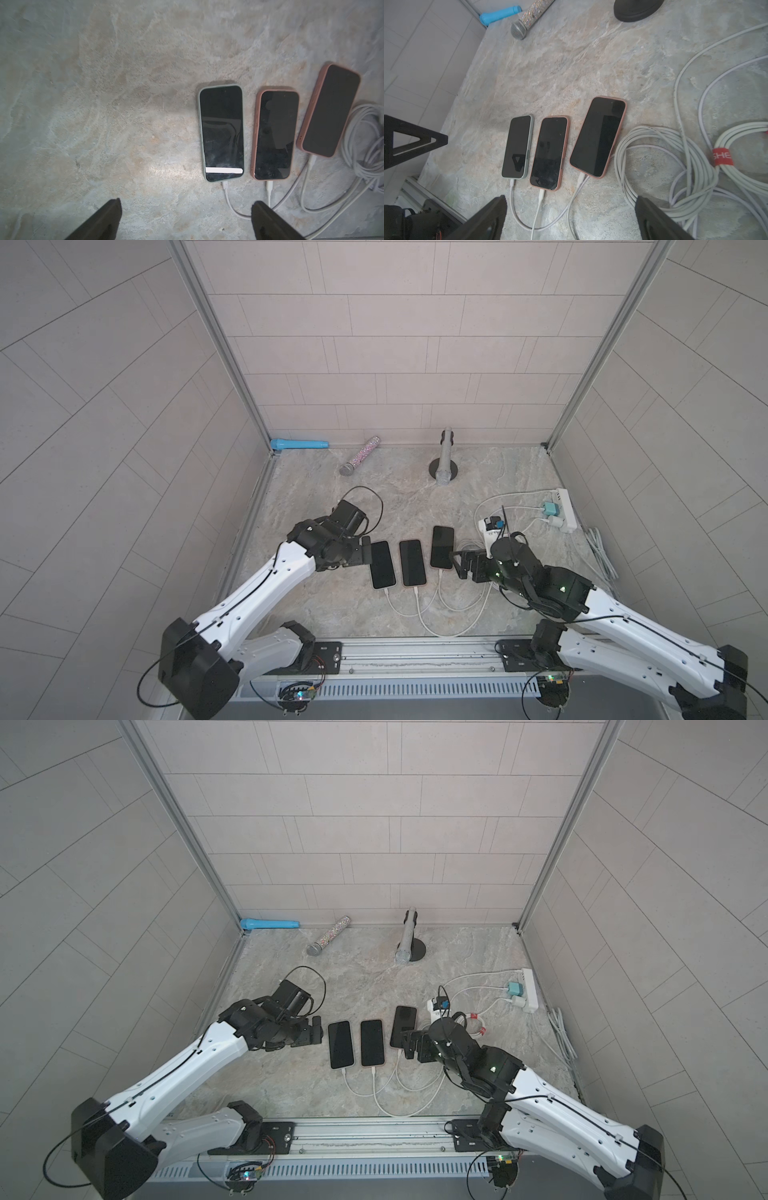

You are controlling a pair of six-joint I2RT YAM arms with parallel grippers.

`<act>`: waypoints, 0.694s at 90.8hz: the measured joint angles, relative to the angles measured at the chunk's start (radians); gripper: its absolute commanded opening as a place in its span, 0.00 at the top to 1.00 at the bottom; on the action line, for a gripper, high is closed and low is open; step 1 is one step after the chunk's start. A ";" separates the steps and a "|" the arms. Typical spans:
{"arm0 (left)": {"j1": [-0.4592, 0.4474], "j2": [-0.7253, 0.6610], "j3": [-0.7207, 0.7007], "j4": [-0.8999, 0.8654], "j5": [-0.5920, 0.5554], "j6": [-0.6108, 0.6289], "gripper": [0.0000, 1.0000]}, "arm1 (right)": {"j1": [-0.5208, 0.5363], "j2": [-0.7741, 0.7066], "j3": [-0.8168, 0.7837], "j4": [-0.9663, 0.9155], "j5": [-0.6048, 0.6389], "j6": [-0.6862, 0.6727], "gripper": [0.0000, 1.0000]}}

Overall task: Unplug the charging cable from the phone
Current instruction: Pick up the phone at the center of the board.

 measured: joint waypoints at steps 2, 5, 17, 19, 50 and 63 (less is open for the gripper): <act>-0.010 0.013 0.000 0.003 -0.004 -0.006 0.00 | 0.016 0.010 0.000 0.003 0.010 0.005 0.00; -0.024 0.034 0.000 0.009 -0.011 -0.017 0.00 | 0.036 0.025 0.000 0.007 0.021 0.011 0.00; -0.062 0.123 0.000 0.050 -0.028 -0.048 0.00 | 0.086 0.073 0.000 0.033 0.053 0.038 0.00; -0.066 0.140 0.000 0.058 -0.028 -0.051 0.00 | 0.092 0.079 0.000 0.040 0.055 0.040 0.00; -0.114 0.399 0.071 0.158 -0.027 -0.087 0.00 | 0.122 0.118 -0.001 0.098 0.067 0.069 0.00; -0.119 0.468 0.102 0.182 -0.027 -0.097 0.00 | 0.122 0.117 -0.002 0.109 0.066 0.072 0.00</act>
